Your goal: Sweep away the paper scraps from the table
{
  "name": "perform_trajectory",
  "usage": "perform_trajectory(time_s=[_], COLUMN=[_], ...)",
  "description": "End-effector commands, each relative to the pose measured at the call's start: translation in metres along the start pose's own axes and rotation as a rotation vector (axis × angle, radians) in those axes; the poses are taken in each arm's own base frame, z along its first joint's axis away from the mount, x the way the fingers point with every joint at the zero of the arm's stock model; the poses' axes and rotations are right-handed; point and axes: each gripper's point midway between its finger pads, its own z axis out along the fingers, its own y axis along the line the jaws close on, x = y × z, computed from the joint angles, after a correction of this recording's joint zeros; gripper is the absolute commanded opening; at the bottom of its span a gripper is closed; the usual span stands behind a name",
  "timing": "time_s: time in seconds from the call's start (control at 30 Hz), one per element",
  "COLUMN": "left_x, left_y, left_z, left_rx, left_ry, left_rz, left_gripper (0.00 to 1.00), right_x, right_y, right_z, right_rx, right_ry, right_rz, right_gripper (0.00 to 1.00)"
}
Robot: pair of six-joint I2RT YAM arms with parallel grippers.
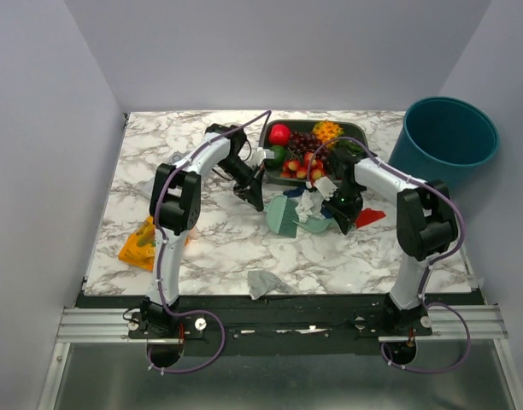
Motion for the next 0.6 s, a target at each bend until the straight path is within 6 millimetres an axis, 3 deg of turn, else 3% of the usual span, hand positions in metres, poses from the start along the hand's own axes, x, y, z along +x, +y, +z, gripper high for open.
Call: perform_trajectory(time_s=[0.0,0.33,0.57], left_x=[0.008,0.049,0.061], left_y=[-0.009,-0.026,-0.047], left_z=[-0.019,-0.055,-0.073], left_rx=[-0.107,-0.263,-0.285], left_ry=[-0.012,0.017,-0.010], left_rz=[0.058,0.143,0.212], left_gripper=[0.00,0.00,0.00], right_x=[-0.008,-0.028,-0.038], right_y=[0.016,0.047,0.059], right_z=[0.010,-0.001,-0.011], right_rx=[-0.060,-0.170,-0.194], right_ry=[-0.082,-0.306,-0.426], right_rz=[-0.010,-0.017,-0.003], right_gripper=[0.00,0.00,0.01])
